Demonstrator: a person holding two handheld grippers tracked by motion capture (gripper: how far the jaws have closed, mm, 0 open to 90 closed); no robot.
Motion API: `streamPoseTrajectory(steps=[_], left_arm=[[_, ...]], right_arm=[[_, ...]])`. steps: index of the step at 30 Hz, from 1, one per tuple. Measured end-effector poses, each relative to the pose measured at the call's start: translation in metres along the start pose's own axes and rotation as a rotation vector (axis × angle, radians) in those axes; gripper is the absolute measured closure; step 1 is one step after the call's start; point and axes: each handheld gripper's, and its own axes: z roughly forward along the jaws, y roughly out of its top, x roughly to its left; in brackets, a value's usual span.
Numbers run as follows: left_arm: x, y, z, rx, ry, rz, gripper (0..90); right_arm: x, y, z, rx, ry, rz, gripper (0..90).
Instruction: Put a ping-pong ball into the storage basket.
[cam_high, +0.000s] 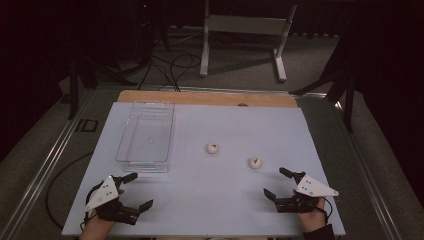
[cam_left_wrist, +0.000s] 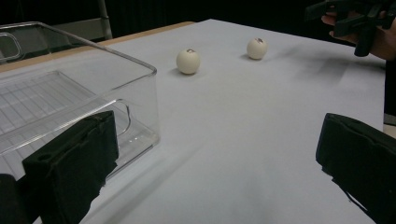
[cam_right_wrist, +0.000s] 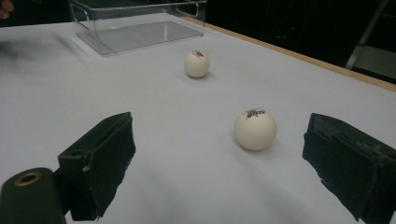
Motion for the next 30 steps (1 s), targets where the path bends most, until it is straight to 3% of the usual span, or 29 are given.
streamPoseTrajectory(steps=[15,21,30], left_arm=[[-0.0005,0.0003,0.0016,0.005,-0.002,-0.001,0.4],[0.0,0.0003,0.0017,0.025,0.011,-0.003,0.4],[0.0006,0.0065,0.0013,0.03,0.012,-0.012,0.4]], right_arm=[[0.0012,-0.0004,0.0019,0.021,-0.001,-0.006,9.0],[0.0005,0.003,-0.001,0.016,-0.038,-0.005,8.9],[0.0014,0.0044,-0.0024,0.007,-0.046,-0.008,8.9]])
